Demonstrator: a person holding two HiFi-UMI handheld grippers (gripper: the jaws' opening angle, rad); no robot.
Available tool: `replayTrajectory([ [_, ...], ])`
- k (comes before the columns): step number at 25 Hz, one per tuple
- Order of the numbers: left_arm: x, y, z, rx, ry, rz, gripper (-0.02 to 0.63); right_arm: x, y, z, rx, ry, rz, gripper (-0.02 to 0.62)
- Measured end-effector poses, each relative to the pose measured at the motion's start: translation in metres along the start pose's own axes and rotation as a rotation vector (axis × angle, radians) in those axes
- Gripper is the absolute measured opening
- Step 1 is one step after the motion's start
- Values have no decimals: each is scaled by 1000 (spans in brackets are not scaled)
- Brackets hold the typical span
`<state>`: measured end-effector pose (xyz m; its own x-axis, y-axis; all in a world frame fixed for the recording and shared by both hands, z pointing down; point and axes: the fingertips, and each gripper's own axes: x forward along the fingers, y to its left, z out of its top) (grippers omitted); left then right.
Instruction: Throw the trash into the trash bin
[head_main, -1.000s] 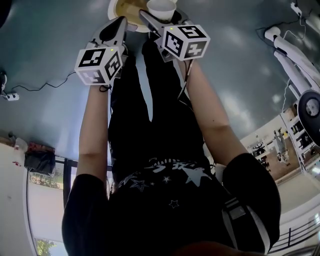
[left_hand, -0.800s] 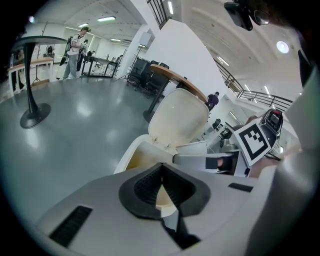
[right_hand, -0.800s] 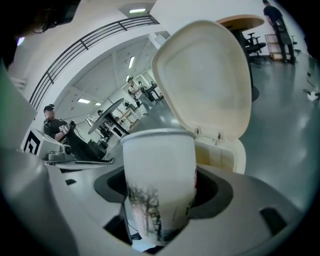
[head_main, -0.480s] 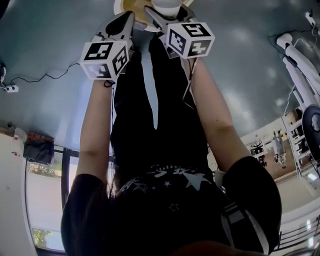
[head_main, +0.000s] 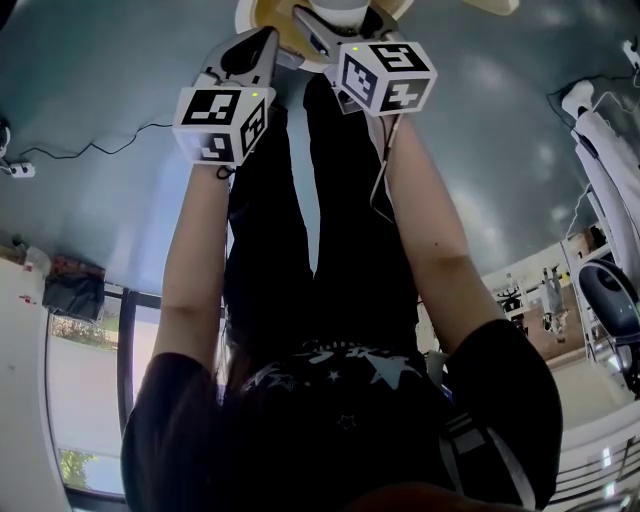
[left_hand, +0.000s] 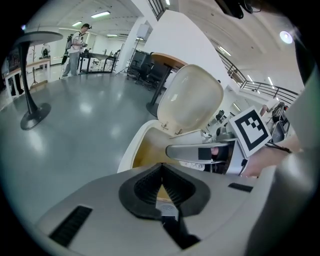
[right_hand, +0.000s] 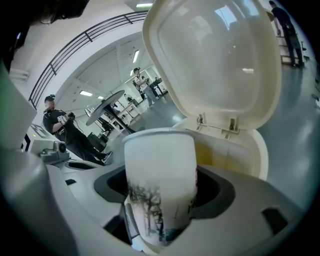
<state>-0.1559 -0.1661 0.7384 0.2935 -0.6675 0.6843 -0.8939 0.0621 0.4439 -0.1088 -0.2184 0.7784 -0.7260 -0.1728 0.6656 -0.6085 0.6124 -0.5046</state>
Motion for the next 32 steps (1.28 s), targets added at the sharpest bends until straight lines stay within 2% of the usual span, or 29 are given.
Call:
replayTrajectory([
  [5,-4,-1,0,-9,2,-4,11,-3,7,3,3,-23,19,334],
  [8,0,-6,5,-7,-3,-6,11,-7,3,4,-28,-22,9,377],
  [18,-8,-15,19,16,-16,-2,11,-21,6,14,-40,-26,-3,377],
  [25,-26,-30,36,55,-38,-18,11,-42,18,28,0,-54,8,377],
  [32,-54,-54,61,77,-70,-43,11,-77,28,45,52,-92,-29,377],
])
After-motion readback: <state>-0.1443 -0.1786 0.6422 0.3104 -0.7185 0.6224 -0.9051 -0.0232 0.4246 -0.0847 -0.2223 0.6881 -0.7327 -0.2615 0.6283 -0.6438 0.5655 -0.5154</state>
